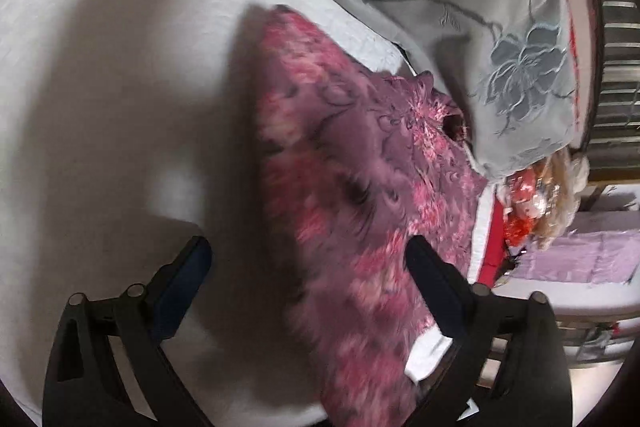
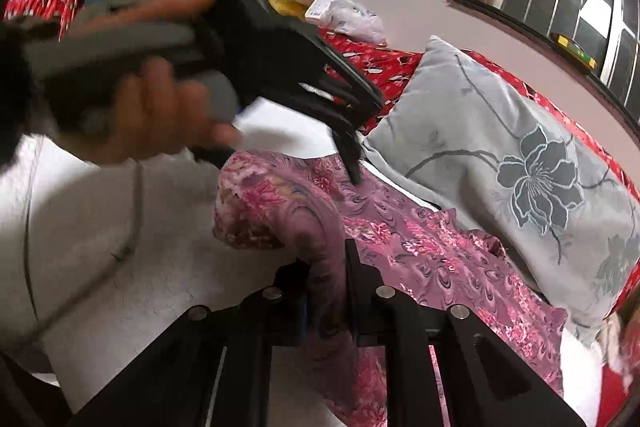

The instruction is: Fold small clothes

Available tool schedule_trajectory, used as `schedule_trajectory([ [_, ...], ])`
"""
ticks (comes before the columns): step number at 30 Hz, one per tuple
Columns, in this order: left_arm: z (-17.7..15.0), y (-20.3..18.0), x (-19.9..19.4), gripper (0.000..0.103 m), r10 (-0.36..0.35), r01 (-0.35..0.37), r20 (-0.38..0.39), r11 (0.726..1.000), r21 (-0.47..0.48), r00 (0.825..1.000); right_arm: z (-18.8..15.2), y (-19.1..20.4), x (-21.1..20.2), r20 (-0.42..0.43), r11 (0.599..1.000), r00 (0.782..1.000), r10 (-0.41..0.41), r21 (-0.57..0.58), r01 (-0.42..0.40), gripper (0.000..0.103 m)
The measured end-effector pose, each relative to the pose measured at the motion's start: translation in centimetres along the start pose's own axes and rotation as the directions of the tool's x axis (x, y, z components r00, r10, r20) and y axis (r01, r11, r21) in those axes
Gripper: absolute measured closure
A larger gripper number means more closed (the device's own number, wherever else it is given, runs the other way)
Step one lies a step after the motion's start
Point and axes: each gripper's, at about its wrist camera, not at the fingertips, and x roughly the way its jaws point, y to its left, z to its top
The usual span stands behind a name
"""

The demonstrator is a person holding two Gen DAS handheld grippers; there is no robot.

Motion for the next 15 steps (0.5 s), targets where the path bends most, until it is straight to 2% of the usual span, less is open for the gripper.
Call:
schedule_trajectory([
  [2, 0.2, -1.8, 0.7, 0.084, 0.012, -0.010, -0.032, 0.999, 0.040, 0.999, -0.1, -0.3, -0.4, 0.004, 1.000, 1.000, 0.015, 0.024, -0.015, 0.090],
  [3, 0.2, -2.6, 0.8, 0.089, 0.029, -0.028, -0.030, 0.999, 0.042, 0.999, -0.2, -0.5, -0.5, 0.006, 0.999, 1.000, 0.022, 0.037, -0.022, 0.090],
  [7, -0.2, -5.6, -0.1, 0.091, 0.098, -0.100, 0.023, 0.990, 0.096, 0.995, -0.6, -2.3, -1.2, 0.025, 0.992, 0.999, 0.046, 0.119, -0.049, 0.090],
  [11, -0.8, -8.9, -0.8, 0.092, 0.093, -0.099, 0.057, 0.988, 0.116, 0.994, -1.2, -5.3, -2.4, 0.054, 0.963, 0.996, 0.067, 0.258, -0.079, 0.090],
  [15, -1.6, -12.9, -0.5, 0.092, 0.120, -0.134, 0.087, 0.976, 0.174, 0.989, -2.2, -8.1, -3.9, 0.071, 0.922, 0.995, 0.071, 0.376, -0.092, 0.091],
])
